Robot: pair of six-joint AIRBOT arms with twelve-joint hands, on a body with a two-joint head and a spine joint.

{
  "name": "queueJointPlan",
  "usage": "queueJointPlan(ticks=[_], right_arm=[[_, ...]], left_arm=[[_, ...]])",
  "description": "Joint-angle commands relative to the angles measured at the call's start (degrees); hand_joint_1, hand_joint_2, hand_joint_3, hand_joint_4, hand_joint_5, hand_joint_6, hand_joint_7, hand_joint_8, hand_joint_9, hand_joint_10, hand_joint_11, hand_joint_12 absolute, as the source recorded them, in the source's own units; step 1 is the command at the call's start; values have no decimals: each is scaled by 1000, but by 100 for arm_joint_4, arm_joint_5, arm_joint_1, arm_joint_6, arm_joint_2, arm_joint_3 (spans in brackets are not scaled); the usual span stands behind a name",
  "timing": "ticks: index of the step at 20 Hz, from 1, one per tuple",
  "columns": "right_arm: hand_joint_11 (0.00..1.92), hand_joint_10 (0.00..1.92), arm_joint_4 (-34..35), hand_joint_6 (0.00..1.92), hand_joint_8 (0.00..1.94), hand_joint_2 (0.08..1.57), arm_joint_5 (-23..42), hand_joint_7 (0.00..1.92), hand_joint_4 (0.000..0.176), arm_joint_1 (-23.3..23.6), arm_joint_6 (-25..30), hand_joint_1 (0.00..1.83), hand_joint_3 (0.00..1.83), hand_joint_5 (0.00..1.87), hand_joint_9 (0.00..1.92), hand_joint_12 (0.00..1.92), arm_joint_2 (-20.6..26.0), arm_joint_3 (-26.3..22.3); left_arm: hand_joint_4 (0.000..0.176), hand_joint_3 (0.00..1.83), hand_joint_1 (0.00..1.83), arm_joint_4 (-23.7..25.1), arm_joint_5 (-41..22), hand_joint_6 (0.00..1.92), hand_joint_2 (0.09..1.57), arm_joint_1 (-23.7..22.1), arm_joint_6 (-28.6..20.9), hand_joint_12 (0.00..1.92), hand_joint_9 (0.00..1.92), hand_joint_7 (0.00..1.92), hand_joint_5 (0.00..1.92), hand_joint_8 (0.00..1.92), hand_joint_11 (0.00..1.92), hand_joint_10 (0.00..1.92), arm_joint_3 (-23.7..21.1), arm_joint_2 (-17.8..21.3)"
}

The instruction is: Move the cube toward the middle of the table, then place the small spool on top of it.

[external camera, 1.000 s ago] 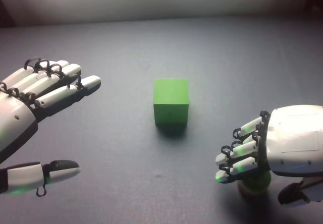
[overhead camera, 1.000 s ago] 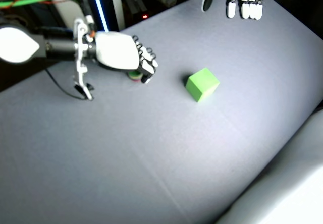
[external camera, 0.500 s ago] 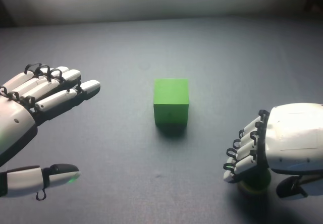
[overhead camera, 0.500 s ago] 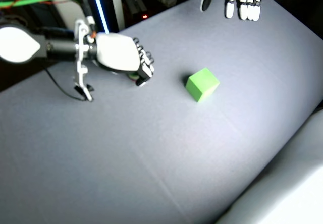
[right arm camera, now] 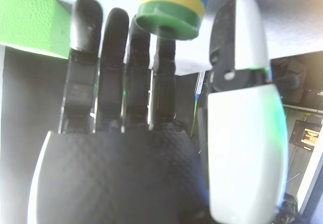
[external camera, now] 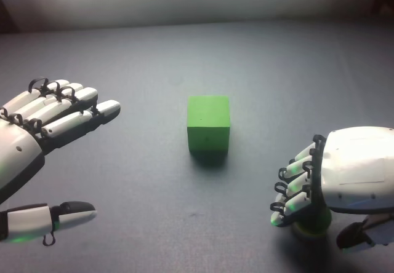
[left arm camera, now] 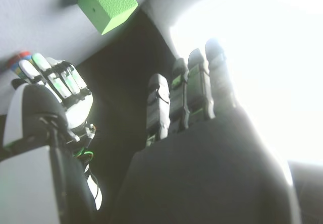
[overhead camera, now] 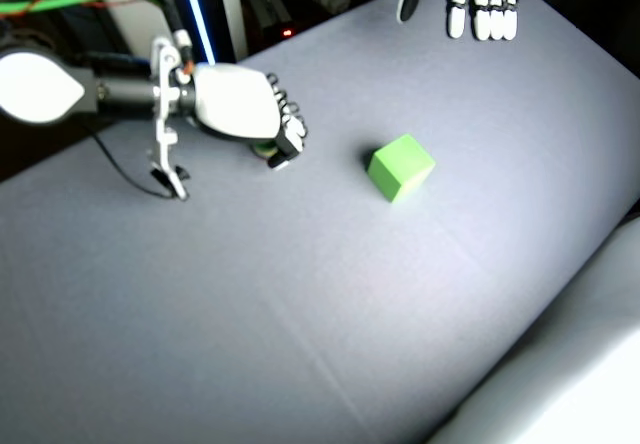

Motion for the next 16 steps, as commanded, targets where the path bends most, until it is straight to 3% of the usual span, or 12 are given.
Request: queueJointPlan(ticks=[1, 3, 5, 6, 7, 10, 11, 12, 13, 14, 15, 16], right_arm=[[645, 1380, 199, 3, 48, 971, 451, 715, 38, 62, 10, 1096, 2, 708, 457, 1570, -13, 17], [622, 1384, 199, 2, 618, 1002, 451, 493, 40, 62, 10, 1092, 0, 723, 441, 1577, -16, 18], [657, 1590, 199, 6, 1104, 1006, 451, 331, 21, 62, 10, 1109, 1, 774, 430, 1714, -25, 18], [657, 1590, 199, 6, 1104, 1006, 451, 331, 21, 62, 10, 1109, 1, 774, 430, 1714, -29, 18], [769, 1690, 199, 11, 1220, 1012, 451, 314, 0, 62, 10, 1114, 1, 811, 508, 1770, -32, 19], [690, 1797, 199, 14, 1423, 1015, 451, 314, 2, 62, 10, 1113, 2, 876, 442, 1898, -36, 28], [653, 1717, 199, 772, 1364, 1081, 451, 405, 25, 63, 10, 1085, 17, 964, 465, 1857, -36, 28], [659, 1686, 199, 1026, 1338, 1126, 451, 445, 31, 63, 10, 1060, 10, 920, 499, 1838, -37, 28], [801, 1731, 199, 1110, 1330, 1153, 451, 526, 0, 63, 10, 1068, 4, 888, 629, 1878, -41, 30], [882, 1769, 199, 1008, 1504, 1197, 451, 730, 0, 63, 10, 1188, 6, 850, 742, 1911, -44, 34], [981, 1787, 199, 962, 1522, 1203, 441, 785, 0, 63, 10, 1217, 1, 855, 858, 1919, -46, 36], [1176, 1890, 199, 1084, 1546, 1174, 436, 728, 0, 63, 9, 1156, 0, 876, 1015, 1921, -49, 41]], left_arm=[[127, 0, 786, -8, -716, 2, 1014, -7, -19, 198, 76, 120, 180, 1, 30, 2, -17, -21], [126, 0, 799, -8, -716, 0, 1018, -7, -23, 204, 72, 117, 177, 0, 21, 0, -16, -22], [121, 0, 787, -17, -715, 2, 1021, -4, -23, 208, 73, 120, 183, 1, 2, 0, -15, -25], [121, 0, 787, -19, -714, 2, 1021, -3, -25, 208, 73, 120, 183, 1, 2, 0, -15, -26], [117, 0, 790, -20, -711, 1, 1018, -2, -29, 195, 68, 112, 184, 0, 10, 2, -15, -26], [109, 0, 811, -21, -711, 1, 1021, 0, -41, 257, 80, 121, 196, 0, 3, 0, -13, -34], [114, 0, 807, -21, -711, 0, 1021, 1, -45, 266, 81, 121, 196, 0, 0, 0, -11, -36], [122, 0, 799, -21, -710, 0, 1022, 1, -50, 253, 73, 114, 192, 0, 0, 0, -9, -40], [119, 2, 805, -21, -710, 1, 1029, 2, -56, 204, 61, 104, 182, 1, 0, 1, -9, -42], [126, 0, 815, -21, -710, 3, 1025, 4, -59, 202, 66, 109, 187, 4, 4, 4, -10, -43], [125, 0, 816, -21, -710, 0, 1020, 5, -60, 232, 73, 116, 192, 0, 0, 1, -9, -44], [127, 0, 804, -23, -709, 0, 1020, 6, -60, 245, 76, 117, 190, 0, 4, 2, -9, -46]])
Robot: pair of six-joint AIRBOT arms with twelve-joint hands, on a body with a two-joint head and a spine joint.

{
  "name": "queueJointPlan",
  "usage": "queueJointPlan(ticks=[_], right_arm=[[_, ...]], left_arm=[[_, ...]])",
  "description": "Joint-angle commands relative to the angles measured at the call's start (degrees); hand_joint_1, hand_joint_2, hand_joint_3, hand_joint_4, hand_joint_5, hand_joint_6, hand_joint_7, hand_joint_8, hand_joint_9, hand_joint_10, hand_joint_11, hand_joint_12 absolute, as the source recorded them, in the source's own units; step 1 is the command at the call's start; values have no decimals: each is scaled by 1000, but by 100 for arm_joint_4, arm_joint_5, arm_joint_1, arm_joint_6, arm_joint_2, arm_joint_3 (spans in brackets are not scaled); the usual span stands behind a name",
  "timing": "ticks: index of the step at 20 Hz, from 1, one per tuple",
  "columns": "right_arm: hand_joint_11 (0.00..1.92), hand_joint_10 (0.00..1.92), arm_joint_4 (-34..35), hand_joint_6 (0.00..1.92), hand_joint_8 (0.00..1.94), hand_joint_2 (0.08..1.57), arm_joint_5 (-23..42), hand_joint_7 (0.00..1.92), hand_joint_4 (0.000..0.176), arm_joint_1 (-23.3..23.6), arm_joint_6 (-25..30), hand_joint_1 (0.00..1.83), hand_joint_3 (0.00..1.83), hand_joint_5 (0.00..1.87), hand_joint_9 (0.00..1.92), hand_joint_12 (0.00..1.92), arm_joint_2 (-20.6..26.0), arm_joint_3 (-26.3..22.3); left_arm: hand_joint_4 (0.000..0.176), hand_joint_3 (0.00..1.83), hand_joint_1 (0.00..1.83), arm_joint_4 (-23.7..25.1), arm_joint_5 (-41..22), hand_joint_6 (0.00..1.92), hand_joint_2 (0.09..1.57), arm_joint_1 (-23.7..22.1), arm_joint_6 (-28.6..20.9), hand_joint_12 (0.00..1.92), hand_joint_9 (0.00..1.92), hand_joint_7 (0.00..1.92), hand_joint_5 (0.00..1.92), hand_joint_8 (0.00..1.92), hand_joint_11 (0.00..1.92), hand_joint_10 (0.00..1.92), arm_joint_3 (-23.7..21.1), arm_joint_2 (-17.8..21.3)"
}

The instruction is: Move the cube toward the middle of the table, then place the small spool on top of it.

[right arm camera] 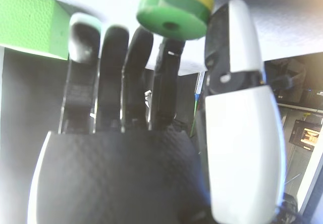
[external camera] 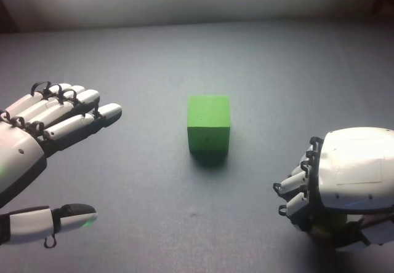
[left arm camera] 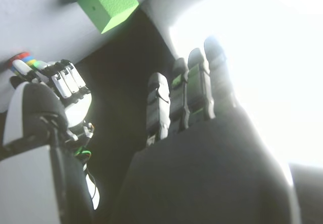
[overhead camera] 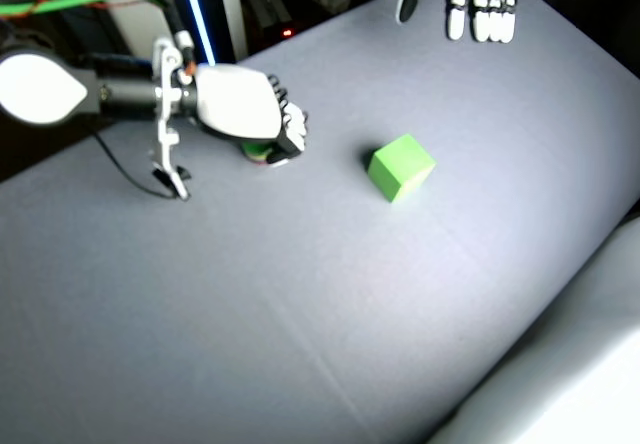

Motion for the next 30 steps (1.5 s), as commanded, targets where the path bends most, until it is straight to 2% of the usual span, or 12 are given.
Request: queueJointPlan(ticks=[1, 5, 10, 14, 17, 18, 20, 22, 24, 27, 29, 30], right_arm=[[1203, 1915, 200, 1019, 1636, 1226, 435, 725, 0, 63, 7, 1200, 2, 827, 1050, 1921, -8, 11], [856, 1641, 240, 907, 1598, 1214, 436, 752, 0, 146, 6, 1225, 0, 882, 901, 1795, -14, 37], [1169, 1705, 570, 889, 1632, 1221, 439, 734, 0, 359, -329, 1223, 1, 870, 1065, 1802, -14, 78], [1111, 1089, 1166, 915, 1216, 1140, 438, 895, 0, 412, -878, 1223, 0, 981, 1098, 1396, -47, 159], [1096, 1650, 1441, 957, 1506, 1131, 415, 769, 0, 410, -883, 1181, 6, 958, 996, 1759, -155, 337], [997, 1416, 1531, 872, 1467, 1166, 413, 828, 0, 409, -883, 1231, 2, 932, 934, 1560, -162, 353], [1004, 1115, 1726, 820, 1294, 1139, 413, 932, 0, 409, -931, 1252, 1, 961, 1002, 1288, -162, 355], [931, 991, 1845, 973, 1135, 1137, 418, 1012, 0, 409, -968, 1251, 2, 857, 1013, 1375, -157, 344], [760, 1035, 1952, 154, 684, 986, 457, 841, 0, 399, -995, 1146, 0, 776, 873, 1555, -110, 306], [466, 756, 2210, 2, 205, 950, 631, 655, 0, 287, -1019, 968, 0, 619, 594, 1304, 63, 251], [317, 686, 2303, 0, 117, 952, 733, 630, 39, 236, -1107, 923, 0, 582, 526, 1362, 226, 150], [289, 677, 2300, 2, 107, 954, 733, 657, 21, 232, -1149, 915, 0, 593, 532, 1400, 269, 108]], left_arm=[[125, 0, 802, 1, -711, 0, 1016, -11, -20, 279, 82, 122, 194, 0, 0, 0, -9, 1], [107, 3, 814, -2, -713, 2, 1021, -1, -40, 283, 78, 126, 204, 1, 0, 1, -2, -11], [94, 0, 827, -3, -712, 3, 1018, 11, -56, 317, 101, 160, 233, 3, 0, 2, 14, -25], [113, 0, 791, -4, -696, 1, 1007, 13, -76, 261, 94, 175, 233, 3, 0, 4, 34, -51], [118, 0, 805, -4, -688, 3, 1005, 17, -98, 246, 100, 183, 235, 3, 0, 4, 41, -61], [112, 0, 805, -4, -688, 0, 1018, 17, -100, 300, 124, 188, 241, 0, 0, 2, 44, -63], [117, 0, 823, -4, -690, 0, 1021, 22, -108, 397, 157, 198, 244, 1, 0, 3, 47, -69], [120, 0, 810, -4, -691, 1, 1023, 33, -118, 453, 177, 206, 240, 1, 0, 5, 46, -75], [129, 0, 783, -9, -703, 0, 1025, 43, -142, 437, 179, 204, 237, 0, 0, 3, 46, -81], [136, 0, 778, -19, -713, 0, 1024, 60, -160, 374, 159, 186, 227, 1, 0, 1, 41, -84], [131, 0, 788, -29, -713, 0, 1024, 67, -174, 362, 151, 182, 226, 0, 0, 0, 39, -90], [126, 0, 789, -33, -716, 3, 1025, 69, -179, 363, 156, 185, 233, 2, 0, 2, 39, -94]])
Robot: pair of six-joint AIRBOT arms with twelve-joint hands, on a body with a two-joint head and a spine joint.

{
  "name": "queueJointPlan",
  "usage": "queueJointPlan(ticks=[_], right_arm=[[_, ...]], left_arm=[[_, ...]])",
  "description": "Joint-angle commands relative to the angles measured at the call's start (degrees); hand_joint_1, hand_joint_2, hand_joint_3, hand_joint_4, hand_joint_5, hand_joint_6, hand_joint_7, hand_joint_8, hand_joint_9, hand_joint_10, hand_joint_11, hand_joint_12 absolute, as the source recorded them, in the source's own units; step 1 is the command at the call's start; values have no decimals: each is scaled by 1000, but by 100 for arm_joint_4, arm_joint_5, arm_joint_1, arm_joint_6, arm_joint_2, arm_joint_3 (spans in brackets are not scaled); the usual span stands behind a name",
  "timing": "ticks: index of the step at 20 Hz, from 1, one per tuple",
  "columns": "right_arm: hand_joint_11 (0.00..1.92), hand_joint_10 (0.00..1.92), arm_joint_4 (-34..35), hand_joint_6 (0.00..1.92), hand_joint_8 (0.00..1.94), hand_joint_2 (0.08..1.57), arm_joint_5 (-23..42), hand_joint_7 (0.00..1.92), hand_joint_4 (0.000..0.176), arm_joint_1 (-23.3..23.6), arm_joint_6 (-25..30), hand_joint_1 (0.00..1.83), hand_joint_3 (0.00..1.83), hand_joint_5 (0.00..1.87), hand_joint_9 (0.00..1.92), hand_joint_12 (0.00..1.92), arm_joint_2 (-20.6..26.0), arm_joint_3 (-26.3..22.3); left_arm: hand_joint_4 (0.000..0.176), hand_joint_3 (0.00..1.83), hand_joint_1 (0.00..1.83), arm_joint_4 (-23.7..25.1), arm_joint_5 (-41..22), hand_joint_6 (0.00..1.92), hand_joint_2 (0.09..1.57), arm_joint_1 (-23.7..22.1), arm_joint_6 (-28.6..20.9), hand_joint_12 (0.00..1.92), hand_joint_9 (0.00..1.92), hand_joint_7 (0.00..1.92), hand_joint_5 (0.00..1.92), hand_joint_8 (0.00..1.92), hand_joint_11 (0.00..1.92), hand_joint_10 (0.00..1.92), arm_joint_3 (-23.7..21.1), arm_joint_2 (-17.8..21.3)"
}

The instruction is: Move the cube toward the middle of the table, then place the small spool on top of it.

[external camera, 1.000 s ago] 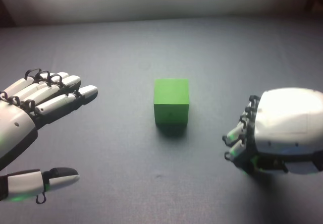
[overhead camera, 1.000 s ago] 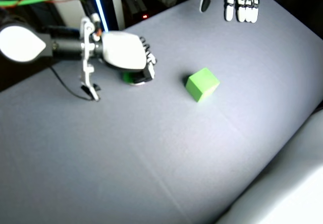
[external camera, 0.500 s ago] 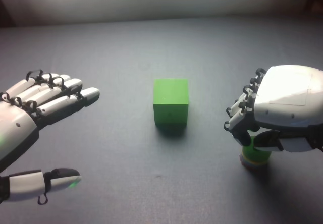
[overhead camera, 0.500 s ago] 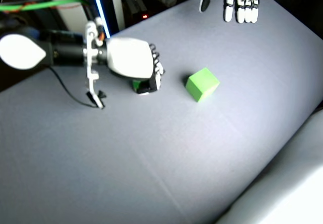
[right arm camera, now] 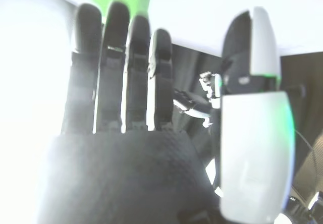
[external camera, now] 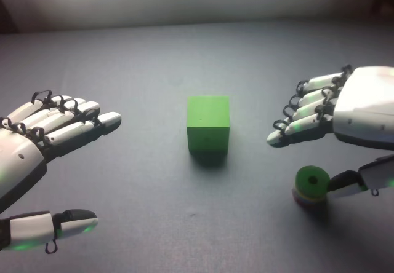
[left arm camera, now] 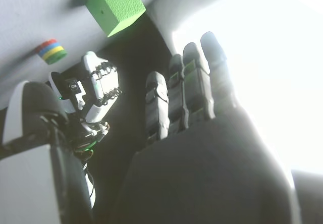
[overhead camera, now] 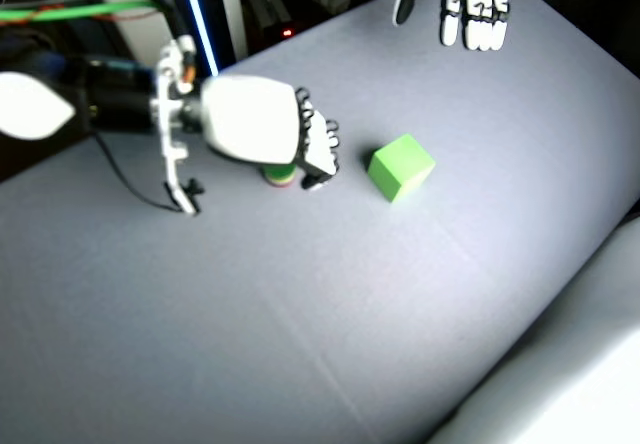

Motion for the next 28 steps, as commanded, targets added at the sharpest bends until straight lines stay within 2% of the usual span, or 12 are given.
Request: queueJointPlan(ticks=[1, 5, 6, 8, 11, 14, 21, 24, 25, 26, 27, 28], right_arm=[[376, 685, 175, 7, 97, 944, 624, 691, 0, 13, -38, 864, 0, 639, 578, 1413, 45, -70], [296, 725, 119, 0, 37, 927, 613, 678, 0, -249, -49, 912, 0, 646, 511, 1456, 197, -148], [524, 527, 118, 1, 11, 910, 584, 689, 0, -360, -49, 977, 0, 660, 679, 1288, 196, -128], [724, 512, 84, 2, 9, 900, 530, 706, 0, -364, -49, 978, 0, 670, 789, 1217, 154, -109], [707, 446, -15, 0, 3, 897, 372, 667, 0, -363, -49, 1053, 0, 640, 840, 1293, 31, -22], [857, 1111, -27, 2, 6, 857, 266, 734, 0, -363, -49, 1024, 0, 693, 775, 1564, -104, 74], [528, 719, -27, 0, 2, 896, 234, 727, 0, -312, -48, 1045, 0, 674, 669, 1356, -263, 172], [544, 1036, -28, 2, 34, 911, 233, 818, 0, -307, -48, 1113, 0, 743, 624, 1523, -285, 183], [611, 1337, -28, 3, 70, 922, 233, 847, 0, -307, -48, 1098, 1, 770, 594, 1709, -287, 183], [683, 1670, -28, 0, 566, 928, 233, 634, 0, -307, -48, 1096, 0, 796, 582, 1858, -291, 182], [730, 1674, -28, 1, 986, 929, 233, 533, 0, -307, -48, 1108, 0, 816, 617, 1908, -296, 182], [732, 1511, -28, 4, 1080, 940, 233, 550, 0, -307, -48, 1105, 1, 836, 677, 1807, -298, 182]], left_arm=[[128, 1, 775, 18, -721, 1, 1028, -28, -28, 342, 147, 178, 226, 1, 0, 1, 4, -11], [113, 0, 799, 16, -727, 0, 1020, -24, -33, 388, 150, 179, 227, 0, 0, 1, 4, -25], [99, 0, 773, 14, -726, 2, 1021, -24, -34, 402, 150, 169, 222, 0, 0, 0, 6, -27], [97, 0, 778, 13, -726, 2, 1019, -24, -36, 380, 145, 166, 225, 0, 0, 1, 10, -30], [100, 1, 753, 12, -724, 0, 1020, -24, -54, 335, 133, 153, 219, 1, 0, 1, 16, -42], [100, 0, 741, 12, -723, 1, 1022, -24, -56, 349, 135, 153, 218, 1, 0, 1, 17, -44], [93, 0, 732, 12, -707, 1, 1015, -24, -73, 422, 149, 168, 235, 1, 0, 2, 19, -58], [92, 1, 734, 13, -707, 1, 1016, -24, -77, 398, 144, 168, 231, 2, 0, 1, 20, -61], [101, 1, 728, 13, -707, 0, 1016, -24, -77, 387, 143, 169, 229, 2, 0, 0, 20, -60], [104, 0, 725, 13, -707, 0, 1014, -24, -78, 385, 144, 170, 229, 2, 0, 1, 20, -62], [100, 1, 727, 13, -706, 1, 1016, -24, -78, 382, 140, 168, 231, 0, 0, 0, 19, -62], [101, 1, 713, 13, -704, 0, 1018, -24, -78, 421, 148, 172, 230, 1, 0, 2, 18, -64]])
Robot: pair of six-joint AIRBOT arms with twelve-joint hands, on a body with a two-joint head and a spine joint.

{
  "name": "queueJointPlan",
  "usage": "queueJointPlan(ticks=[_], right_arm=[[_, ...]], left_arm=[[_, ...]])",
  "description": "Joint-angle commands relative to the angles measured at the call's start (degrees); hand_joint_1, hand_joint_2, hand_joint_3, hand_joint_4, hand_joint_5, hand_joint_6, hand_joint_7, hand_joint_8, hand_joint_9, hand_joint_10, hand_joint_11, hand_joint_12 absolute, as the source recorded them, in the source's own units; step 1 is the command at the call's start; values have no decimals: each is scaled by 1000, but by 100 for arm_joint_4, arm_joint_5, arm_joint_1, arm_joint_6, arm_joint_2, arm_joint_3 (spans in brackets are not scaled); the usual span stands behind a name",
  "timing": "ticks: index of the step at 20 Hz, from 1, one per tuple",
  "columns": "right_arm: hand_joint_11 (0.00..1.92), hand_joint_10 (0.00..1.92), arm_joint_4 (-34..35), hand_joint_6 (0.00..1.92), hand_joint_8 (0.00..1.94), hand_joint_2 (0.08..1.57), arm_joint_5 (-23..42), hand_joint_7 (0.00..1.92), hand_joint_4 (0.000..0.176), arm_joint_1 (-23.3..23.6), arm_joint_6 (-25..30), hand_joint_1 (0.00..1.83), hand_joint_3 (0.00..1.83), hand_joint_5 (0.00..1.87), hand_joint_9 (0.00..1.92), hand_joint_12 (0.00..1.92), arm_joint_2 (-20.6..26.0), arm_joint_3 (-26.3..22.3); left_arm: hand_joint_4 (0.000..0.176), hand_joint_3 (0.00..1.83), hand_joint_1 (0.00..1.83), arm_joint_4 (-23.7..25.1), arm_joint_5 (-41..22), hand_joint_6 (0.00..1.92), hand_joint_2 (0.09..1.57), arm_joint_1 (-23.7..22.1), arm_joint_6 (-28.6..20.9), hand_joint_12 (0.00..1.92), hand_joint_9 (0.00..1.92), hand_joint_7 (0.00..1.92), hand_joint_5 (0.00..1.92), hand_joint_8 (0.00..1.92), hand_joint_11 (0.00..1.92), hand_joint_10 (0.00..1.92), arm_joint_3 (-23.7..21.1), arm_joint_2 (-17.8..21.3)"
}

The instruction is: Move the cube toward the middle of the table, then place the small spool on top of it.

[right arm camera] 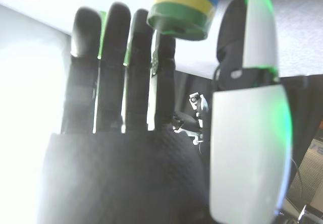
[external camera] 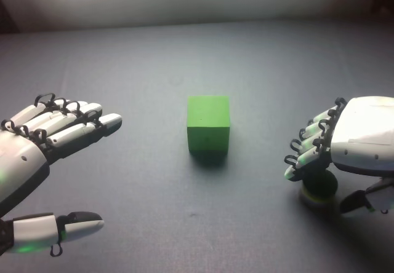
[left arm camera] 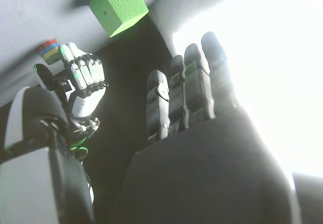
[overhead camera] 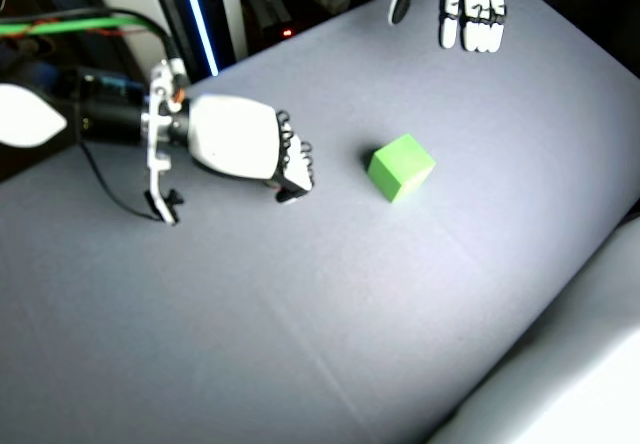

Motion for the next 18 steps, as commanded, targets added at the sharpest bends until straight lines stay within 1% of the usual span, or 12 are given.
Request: queueJointPlan(ticks=[1, 2, 4, 5, 6, 9, 11, 12, 15, 16, 17, 18], right_arm=[[766, 1350, 167, 4, 1001, 944, 500, 606, 0, 66, 2, 1112, 1, 854, 745, 1712, -3, 18], [821, 1186, 167, 6, 844, 947, 500, 718, 0, 66, 1, 1104, 0, 888, 841, 1615, -6, 18], [854, 1138, 167, 5, 765, 961, 500, 833, 0, 66, 1, 1144, 1, 949, 905, 1539, -11, 19], [921, 1392, 168, 565, 989, 1027, 500, 834, 0, 66, 1, 1157, 3, 1097, 936, 1710, -12, 19], [968, 1562, 169, 725, 1185, 1051, 501, 862, 0, 84, 1, 1177, 2, 1098, 959, 1817, -12, 20], [966, 1904, 174, 754, 1711, 1054, 503, 725, 0, 205, 1, 1190, 2, 1113, 877, 1919, -10, 61], [961, 1920, 178, 848, 1795, 1074, 526, 684, 0, 385, 1, 1182, 0, 1060, 856, 1921, -22, 109], [852, 1611, 183, 686, 1386, 1101, 571, 900, 0, 533, 1, 1249, 1, 1066, 869, 1817, -43, 174], [769, 958, 260, 685, 947, 1070, 670, 1086, 0, 770, 0, 1251, 0, 1092, 973, 1445, -140, 308], [749, 707, 292, 712, 866, 1062, 684, 1093, 13, 889, -1, 1245, 0, 1112, 1016, 1326, -160, 355], [642, 632, 304, 639, 967, 1071, 686, 1048, 0, 1016, -1, 1243, 0, 1134, 989, 1391, -236, 434], [642, 797, 306, 511, 1072, 1071, 686, 1045, 0, 1097, -1, 1267, 2, 1154, 969, 1477, -294, 486]], left_arm=[[102, 1, 701, 22, -706, 0, 1019, -22, -39, 421, 147, 171, 225, 0, 0, 1, 18, -3], [103, 0, 702, 22, -707, 0, 1018, -22, -40, 416, 148, 172, 223, 0, 0, 1, 18, -4], [94, 0, 752, 22, -708, 2, 1009, -22, -45, 389, 150, 179, 237, 2, 0, 1, 18, -5], [91, 0, 752, 22, -708, 3, 1010, -22, -47, 390, 149, 181, 240, 2, 0, 1, 19, -7], [100, 0, 717, 22, -708, 1, 1013, -21, -50, 430, 156, 179, 228, 1, 0, 2, 18, -7], [105, 0, 725, 22, -708, 2, 1003, -19, -52, 440, 158, 180, 232, 1, 0, 2, 21, -8], [86, 0, 732, 22, -707, 2, 1008, -18, -52, 434, 154, 180, 239, 0, 0, 1, 26, -11], [89, 2, 729, 22, -706, 0, 1013, -14, -55, 421, 145, 171, 233, 0, 0, 0, 27, -13], [95, 1, 735, 22, -696, 0, 1014, -13, -68, 430, 147, 167, 228, 2, 0, 4, 45, -29], [101, 1, 728, 22, -695, 0, 1016, -13, -72, 419, 147, 166, 223, 2, 0, 4, 50, -36], [106, 2, 723, 22, -688, 0, 1017, -13, -80, 421, 147, 163, 217, 0, 0, 4, 57, -48], [107, 0, 748, 22, -681, 0, 1015, -11, -88, 386, 139, 156, 213, 0, 0, 1, 61, -51]])
